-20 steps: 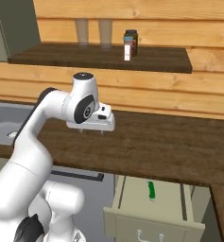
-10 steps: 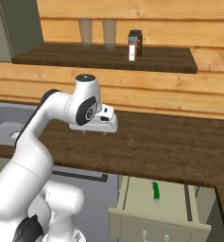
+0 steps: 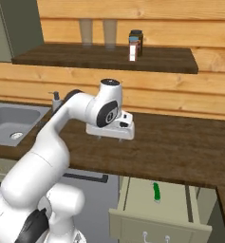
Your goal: Pick up the knife from the drawer and place it on the cutting board. Then place the meat from the plate to the cutting board.
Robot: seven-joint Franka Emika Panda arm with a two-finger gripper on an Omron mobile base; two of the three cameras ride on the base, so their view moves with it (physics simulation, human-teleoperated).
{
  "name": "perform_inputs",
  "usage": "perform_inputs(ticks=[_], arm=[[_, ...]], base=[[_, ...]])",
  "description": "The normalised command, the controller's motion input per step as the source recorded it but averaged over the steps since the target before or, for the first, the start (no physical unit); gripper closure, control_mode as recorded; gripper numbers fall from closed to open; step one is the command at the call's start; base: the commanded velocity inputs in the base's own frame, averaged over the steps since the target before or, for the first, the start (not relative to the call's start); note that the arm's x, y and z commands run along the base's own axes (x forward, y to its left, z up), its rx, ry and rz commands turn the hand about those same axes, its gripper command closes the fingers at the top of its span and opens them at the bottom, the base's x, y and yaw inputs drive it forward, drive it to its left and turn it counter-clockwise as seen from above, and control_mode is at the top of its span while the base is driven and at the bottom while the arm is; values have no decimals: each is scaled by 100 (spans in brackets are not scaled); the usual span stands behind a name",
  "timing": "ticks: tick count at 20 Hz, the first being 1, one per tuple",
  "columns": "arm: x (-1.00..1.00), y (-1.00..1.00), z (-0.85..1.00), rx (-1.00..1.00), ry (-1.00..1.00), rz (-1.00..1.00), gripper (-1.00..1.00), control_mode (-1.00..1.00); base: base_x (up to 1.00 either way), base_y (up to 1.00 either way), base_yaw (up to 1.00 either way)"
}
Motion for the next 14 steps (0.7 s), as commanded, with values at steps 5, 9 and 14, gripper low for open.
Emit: perform_inputs(ticks=[5,9,14], arm=[[9,-63,-58,-4,29,-8,-100,-100],[0,-24,-42,-4,35,-9,-100,-100],[-20,-74,-57,3,10,-5,-100,-100]], base=[[0,0,0],[0,0,0],[0,0,0]])
